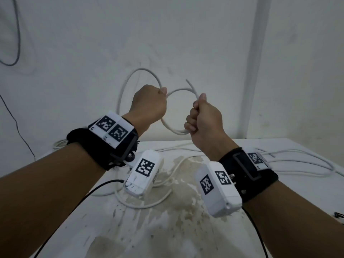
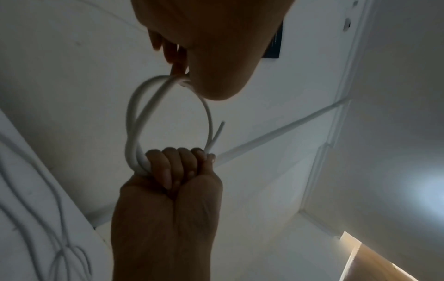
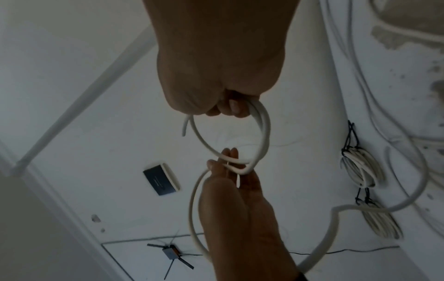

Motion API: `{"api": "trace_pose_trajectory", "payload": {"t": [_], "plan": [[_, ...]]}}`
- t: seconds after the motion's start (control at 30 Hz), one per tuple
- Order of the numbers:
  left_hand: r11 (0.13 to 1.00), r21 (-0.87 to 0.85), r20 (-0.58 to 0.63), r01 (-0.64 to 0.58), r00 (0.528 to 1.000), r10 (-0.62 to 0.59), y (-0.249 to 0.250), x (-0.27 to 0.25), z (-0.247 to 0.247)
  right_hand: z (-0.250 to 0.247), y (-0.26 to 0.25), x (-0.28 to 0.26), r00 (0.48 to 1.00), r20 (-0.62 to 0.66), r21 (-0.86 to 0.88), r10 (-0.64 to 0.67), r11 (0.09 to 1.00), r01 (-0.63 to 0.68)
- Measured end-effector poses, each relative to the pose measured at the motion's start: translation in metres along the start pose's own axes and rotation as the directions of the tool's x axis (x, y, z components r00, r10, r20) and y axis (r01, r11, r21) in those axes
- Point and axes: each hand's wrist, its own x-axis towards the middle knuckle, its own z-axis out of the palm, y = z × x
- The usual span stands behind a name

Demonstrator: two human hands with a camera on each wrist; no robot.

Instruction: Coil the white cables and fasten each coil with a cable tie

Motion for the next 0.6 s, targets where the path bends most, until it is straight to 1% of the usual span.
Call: {"api": "trace_pose_trajectory", "payload": {"t": [0.03, 0.1, 0.13, 0.17, 0.23, 0.27, 0.43, 0.5, 0.53, 0.6], "plan": [[0.998, -0.065, 0.015, -0.005, 1.000, 0.006, -0.004, 0.001, -0.002, -0.001, 0.000, 0.001, 1.000, -0.006, 0.046, 0.019, 0.999, -0.018], [0.967, -0.255, 0.026, 0.012, 1.000, -0.006, -0.010, -0.001, -0.006, -0.001, 0.001, 0.004, 0.999, -0.016, 0.109, 0.041, 0.993, -0.039], [0.953, -0.304, 0.008, 0.007, 1.000, -0.005, -0.011, -0.003, -0.007, 0.000, 0.003, 0.005, 0.999, -0.018, 0.115, 0.047, 0.992, -0.045], [0.951, -0.310, -0.019, -0.010, 1.000, 0.004, -0.013, -0.004, -0.007, 0.002, 0.005, 0.005, 0.999, -0.018, 0.104, 0.049, 0.993, -0.047], [0.963, -0.262, -0.056, -0.063, 0.997, 0.050, -0.013, -0.005, -0.004, 0.009, 0.010, 0.003, 0.999, -0.006, 0.054, 0.047, 0.997, -0.047], [0.967, -0.244, -0.055, -0.075, 0.996, 0.063, -0.011, -0.006, -0.003, 0.013, 0.012, 0.001, 0.999, 0.006, 0.030, 0.048, 0.998, -0.048], [0.983, -0.174, -0.062, -0.058, 0.997, 0.048, -0.014, 0.004, -0.005, 0.020, 0.021, -0.003, 0.993, 0.096, -0.016, 0.072, 0.997, -0.070], [0.982, -0.174, -0.076, -0.079, 0.995, 0.067, -0.015, 0.005, -0.009, 0.020, 0.021, -0.004, 0.988, 0.136, -0.042, 0.066, 0.997, -0.061], [0.984, -0.145, -0.080, -0.103, 0.992, 0.092, -0.016, 0.005, -0.010, 0.021, 0.021, -0.004, 0.987, 0.151, -0.051, 0.062, 0.997, -0.055], [0.988, -0.005, -0.072, -0.156, 0.985, 0.155, -0.018, 0.004, -0.013, 0.023, 0.021, -0.004, 0.984, 0.172, -0.067, 0.057, 0.997, -0.046]]}}
